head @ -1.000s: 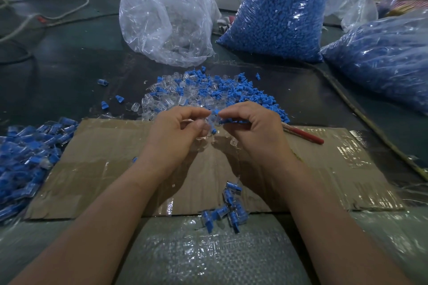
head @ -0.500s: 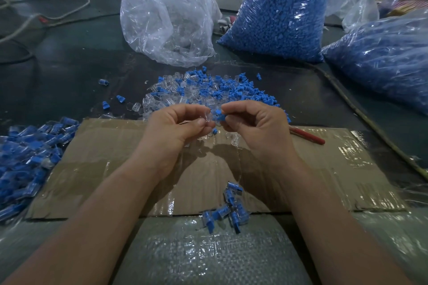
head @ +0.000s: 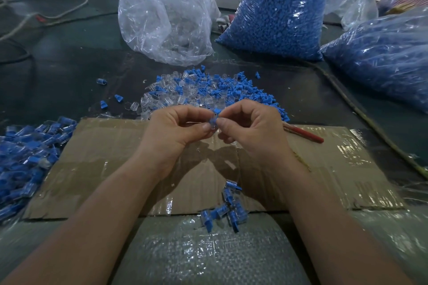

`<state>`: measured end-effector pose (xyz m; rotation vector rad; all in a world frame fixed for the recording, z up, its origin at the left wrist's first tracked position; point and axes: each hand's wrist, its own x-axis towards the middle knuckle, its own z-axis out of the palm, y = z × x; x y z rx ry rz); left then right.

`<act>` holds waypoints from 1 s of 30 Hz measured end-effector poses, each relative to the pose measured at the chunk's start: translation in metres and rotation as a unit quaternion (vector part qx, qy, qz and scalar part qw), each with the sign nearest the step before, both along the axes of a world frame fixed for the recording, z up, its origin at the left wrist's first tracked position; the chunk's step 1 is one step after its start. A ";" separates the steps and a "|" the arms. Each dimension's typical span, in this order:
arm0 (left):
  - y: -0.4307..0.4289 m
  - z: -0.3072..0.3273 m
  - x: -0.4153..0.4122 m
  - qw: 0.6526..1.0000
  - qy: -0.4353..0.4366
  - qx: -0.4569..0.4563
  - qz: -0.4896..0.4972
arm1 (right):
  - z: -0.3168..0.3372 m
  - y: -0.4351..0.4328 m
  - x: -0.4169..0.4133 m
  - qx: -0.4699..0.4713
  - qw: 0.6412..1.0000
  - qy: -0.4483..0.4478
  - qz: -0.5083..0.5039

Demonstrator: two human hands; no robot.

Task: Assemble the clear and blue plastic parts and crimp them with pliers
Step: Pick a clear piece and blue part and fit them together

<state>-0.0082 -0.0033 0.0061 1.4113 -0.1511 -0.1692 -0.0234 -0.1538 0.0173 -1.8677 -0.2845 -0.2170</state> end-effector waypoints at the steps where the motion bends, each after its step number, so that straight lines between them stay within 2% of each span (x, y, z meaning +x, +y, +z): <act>1: 0.000 0.000 0.000 1.000 0.000 -0.003 0.002 | 0.000 0.000 0.000 0.014 1.000 0.013 0.009; 8: 0.003 0.003 -0.003 1.000 -0.010 0.024 0.002 | 0.003 -0.003 -0.001 0.063 0.994 0.072 0.058; 16: 0.001 0.004 -0.004 0.999 -0.006 0.031 0.003 | 0.002 -0.003 0.002 0.065 0.994 0.082 0.032; 24: 0.003 0.005 -0.004 0.998 -0.035 0.049 0.001 | 0.001 -0.003 0.001 0.142 0.977 0.141 0.068; 30: 0.004 0.003 -0.001 0.999 -0.029 0.022 -0.007 | 0.003 -0.003 0.000 0.135 0.982 0.113 0.068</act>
